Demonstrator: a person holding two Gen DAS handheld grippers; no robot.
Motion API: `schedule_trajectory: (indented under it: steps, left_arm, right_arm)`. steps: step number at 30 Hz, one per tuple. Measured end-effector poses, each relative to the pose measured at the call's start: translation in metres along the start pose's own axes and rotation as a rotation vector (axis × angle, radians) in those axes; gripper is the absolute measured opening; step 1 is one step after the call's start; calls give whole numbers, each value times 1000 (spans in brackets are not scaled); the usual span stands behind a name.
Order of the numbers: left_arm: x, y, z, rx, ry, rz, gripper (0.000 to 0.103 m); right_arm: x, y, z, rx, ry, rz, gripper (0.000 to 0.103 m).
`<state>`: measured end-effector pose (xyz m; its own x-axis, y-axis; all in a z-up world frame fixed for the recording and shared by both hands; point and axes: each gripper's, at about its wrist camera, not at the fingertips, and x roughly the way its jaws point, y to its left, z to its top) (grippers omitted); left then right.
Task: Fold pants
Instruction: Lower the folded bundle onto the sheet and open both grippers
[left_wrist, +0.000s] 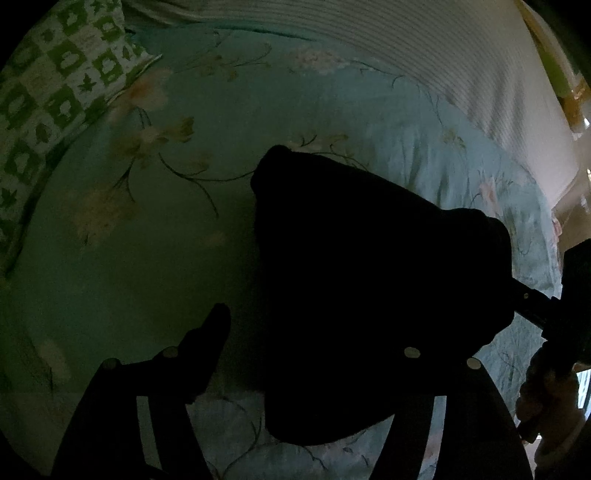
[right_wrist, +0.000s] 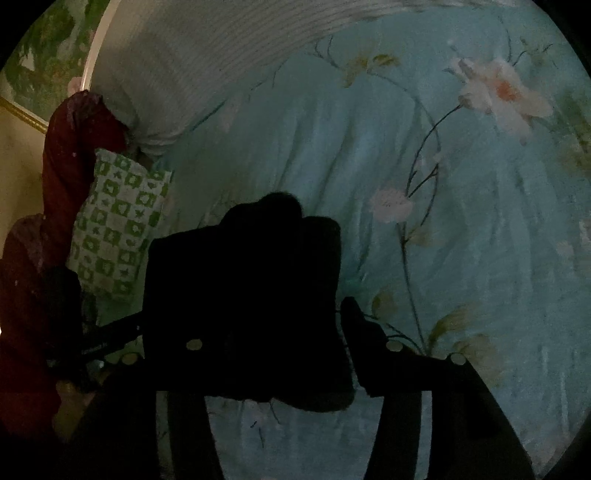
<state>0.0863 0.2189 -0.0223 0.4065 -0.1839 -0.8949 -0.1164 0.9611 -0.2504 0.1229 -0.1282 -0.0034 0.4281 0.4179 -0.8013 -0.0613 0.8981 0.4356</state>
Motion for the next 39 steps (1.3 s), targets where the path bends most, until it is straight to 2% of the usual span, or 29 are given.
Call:
schedule_trajectory:
  steps: [8,13,17,24,27,35,39]
  left_arm:
    - [-13,-3,-17,-3,-43,52,75]
    - [-23,-11,-32,30,-79,92,76]
    - [-31,-15,-41,41,-96,105,78]
    - [-41,-18,-55,19,-113,129,81]
    - [-44,-23,-59,32,-125,150,81]
    - [-52,-36,-73,77,-157,189,82]
    - [-59,-44,-80,113,-213,209,82]
  right_arm:
    - [-16,4,-8,-5,-27,-34,64]
    - [-18,23,-18,-91,-36,-68,64]
    - [-24,39,-27,-160,-80,-107,64]
    - [-34,65,-45,-288,-152,-160,75]
    - [-35,72,-54,-316,-156,-184,80]
    - [-32,79,-68,-348,-146,-207,84]
    - [-32,87,-74,-390,-159,-225,85]
